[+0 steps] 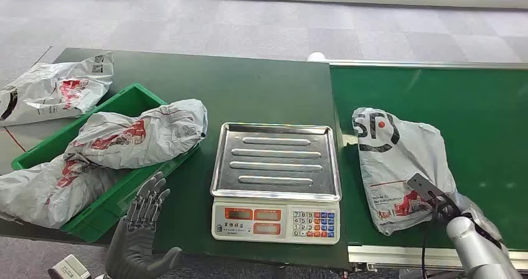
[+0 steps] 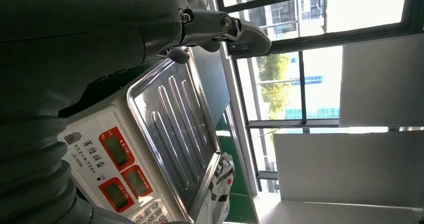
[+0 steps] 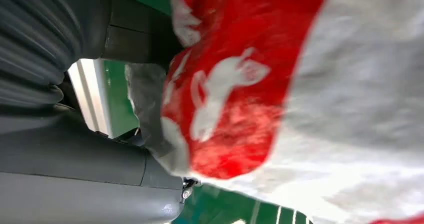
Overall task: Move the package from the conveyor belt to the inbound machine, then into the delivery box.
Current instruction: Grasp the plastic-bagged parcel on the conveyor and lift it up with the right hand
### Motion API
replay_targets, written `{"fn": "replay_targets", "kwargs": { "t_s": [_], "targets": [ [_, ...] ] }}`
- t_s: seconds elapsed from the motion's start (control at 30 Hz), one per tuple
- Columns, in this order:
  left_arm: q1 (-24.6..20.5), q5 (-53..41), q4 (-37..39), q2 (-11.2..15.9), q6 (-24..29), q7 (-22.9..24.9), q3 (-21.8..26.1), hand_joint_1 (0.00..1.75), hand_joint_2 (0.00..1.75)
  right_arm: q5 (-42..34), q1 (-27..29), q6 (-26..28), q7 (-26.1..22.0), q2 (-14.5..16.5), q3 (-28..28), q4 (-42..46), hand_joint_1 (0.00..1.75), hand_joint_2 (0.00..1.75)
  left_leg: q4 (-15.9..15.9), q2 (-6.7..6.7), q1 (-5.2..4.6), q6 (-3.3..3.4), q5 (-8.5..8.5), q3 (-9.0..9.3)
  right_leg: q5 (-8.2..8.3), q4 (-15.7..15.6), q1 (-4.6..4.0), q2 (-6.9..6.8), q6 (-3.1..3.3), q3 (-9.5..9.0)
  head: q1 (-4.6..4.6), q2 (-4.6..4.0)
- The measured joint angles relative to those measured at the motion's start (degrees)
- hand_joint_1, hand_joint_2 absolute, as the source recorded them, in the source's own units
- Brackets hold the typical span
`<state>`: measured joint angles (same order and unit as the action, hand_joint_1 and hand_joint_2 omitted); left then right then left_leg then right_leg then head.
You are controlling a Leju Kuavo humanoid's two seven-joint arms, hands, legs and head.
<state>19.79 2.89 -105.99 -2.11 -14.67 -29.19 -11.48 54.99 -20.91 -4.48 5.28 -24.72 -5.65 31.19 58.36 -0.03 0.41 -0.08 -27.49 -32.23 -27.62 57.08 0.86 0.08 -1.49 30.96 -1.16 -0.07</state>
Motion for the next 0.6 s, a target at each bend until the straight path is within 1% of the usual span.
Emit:
{"fn": "replay_targets", "kwargs": {
  "t_s": [0.07,0.13,0.17,0.23,0.3,0.37,0.43,0.53,0.6],
  "targets": [
    [0.1,-0.1,-0.3,-0.1,-0.2,0.2,0.1,0.0,1.75,-0.9,0.0,1.5,-0.6,0.2,0.0,0.1,1.75,1.75,0.0,-0.03,-0.01,0.0,0.01,-0.05,0.0,0.0,0.0,-0.01,0.0,0.03,0.0,0.0],
    [0.2,-0.5,-0.8,-0.3,-0.8,0.5,0.3,0.0,1.75,-4.3,0.5,5.4,-2.7,0.8,-0.1,1.1,1.75,1.75,0.0,-0.07,-0.01,-0.01,0.01,-0.12,0.0,0.0,0.0,-0.02,0.0,0.09,0.0,0.0],
    [0.3,-0.6,-1.0,-0.5,-1.1,0.6,0.4,0.0,1.75,-7.1,1.0,7.8,-4.6,1.2,-0.4,2.3,1.75,1.75,0.0,-0.09,-0.01,-0.01,0.02,-0.15,0.0,0.0,0.0,-0.03,0.0,0.14,-0.01,0.0],
    [0.5,-1.0,-1.4,-1.0,-1.5,0.6,0.8,0.0,1.75,-14.8,2.6,13.5,-10.0,2.5,-1.8,6.7,1.75,1.75,0.0,-0.13,-0.01,-0.02,0.03,-0.23,0.0,0.1,0.01,-0.08,0.01,0.24,-0.01,0.0],
    [0.6,-1.3,-1.5,-1.6,-1.4,0.3,1.0,0.0,1.75,-23.6,4.7,20.6,-17.1,4.4,-4.1,13.2,1.75,1.75,0.0,-0.25,-0.01,-0.04,0.06,-0.31,-0.01,0.1,0.0,-0.21,0.02,0.32,-0.02,0.0],
    [0.8,-1.5,-1.5,-2.1,-0.8,-0.2,1.1,0.0,1.75,-33.0,7.1,28.9,-24.9,6.6,-6.7,21.9,1.75,1.75,0.0,-0.42,0.0,-0.06,0.08,-0.36,-0.06,0.1,-0.01,-0.42,0.07,0.33,-0.02,0.0],
    [0.9,-1.6,-1.5,-2.4,0.0,-0.5,1.1,0.0,1.75,-39.4,9.6,34.8,-28.9,8.7,-8.6,30.8,1.75,1.75,0.0,-0.51,0.01,-0.07,0.08,-0.38,-0.13,0.1,-0.02,-0.55,0.14,0.33,-0.01,0.0],
    [1.0,-1.6,-1.5,-2.6,0.6,-0.7,1.1,0.0,1.75,-42.1,12.7,37.3,-29.8,10.7,-10.2,40.4,1.75,1.75,-0.1,-0.48,0.0,-0.08,0.06,-0.41,-0.17,0.1,-0.01,-0.53,0.17,0.39,-0.02,0.0],
    [1.0,-1.5,-1.5,-2.6,0.9,-0.8,1.1,0.0,1.75,-45.2,14.1,38.4,-32.4,11.6,-10.8,44.8,1.75,1.75,-0.1,-0.44,-0.01,-0.08,0.05,-0.44,-0.17,0.1,0.0,-0.5,0.17,0.43,-0.01,0.0]
  ]
}}
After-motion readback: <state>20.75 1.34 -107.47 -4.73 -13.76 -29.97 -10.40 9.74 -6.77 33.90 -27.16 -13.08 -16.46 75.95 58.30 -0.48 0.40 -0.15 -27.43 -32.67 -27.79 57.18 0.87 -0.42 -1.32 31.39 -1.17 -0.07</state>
